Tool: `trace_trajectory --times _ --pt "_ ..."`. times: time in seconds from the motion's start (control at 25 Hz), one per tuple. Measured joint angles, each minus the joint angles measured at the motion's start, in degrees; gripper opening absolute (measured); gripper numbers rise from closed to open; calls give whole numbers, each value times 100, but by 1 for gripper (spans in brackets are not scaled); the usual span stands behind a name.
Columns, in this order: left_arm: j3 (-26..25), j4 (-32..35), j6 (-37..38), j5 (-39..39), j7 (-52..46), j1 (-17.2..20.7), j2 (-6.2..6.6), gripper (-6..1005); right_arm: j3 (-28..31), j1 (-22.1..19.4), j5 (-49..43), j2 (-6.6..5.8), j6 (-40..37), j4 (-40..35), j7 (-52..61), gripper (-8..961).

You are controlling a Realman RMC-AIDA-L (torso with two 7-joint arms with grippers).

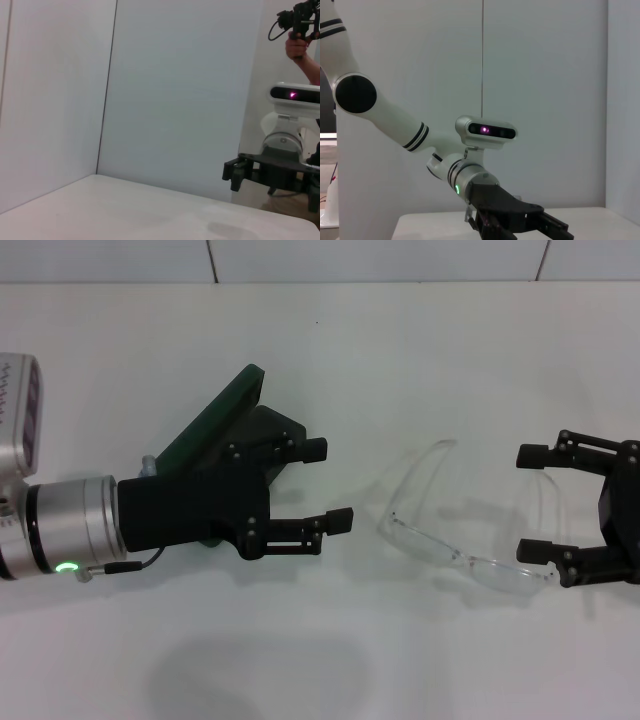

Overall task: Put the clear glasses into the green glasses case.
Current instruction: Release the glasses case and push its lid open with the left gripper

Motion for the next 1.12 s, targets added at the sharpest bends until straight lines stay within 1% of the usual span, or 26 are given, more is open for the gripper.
trace_trajectory --times 0.56,0.64,0.72,0.76,0.88,0.92,0.96,1.04,1.12 --pt "-1 6 -25 0 -32 28 1 850 0 -1 -17 22 12 1 -14 873" --pt "-6 151 -25 1 -210 30 19 847 0 -1 -7 22 12 1 -15 873" --pt "-34 472 -43 0 -668 61 58 843 0 -1 -6 21 12 1 -16 873" --pt "-53 716 -79 2 -1064 87 94 842 0 -1 -6 20 12 1 -16 873" --pt "-73 1545 -363 220 -2277 146 206 836 0 7 -15 17 12 1 -18 873" --pt "-94 1893 -534 436 -2746 156 241 835 0 13 -20 15 11 1 -19 872" --pt "-106 2022 -608 523 -2942 159 251 833 0 19 -24 13 11 1 -20 872" --pt "-189 2423 -895 1042 -3548 150 256 829 0 25 -25 12 12 1 -20 872" --pt "-282 2603 -1097 1477 -3842 120 225 826 0 27 -26 11 27 1 -20 872"
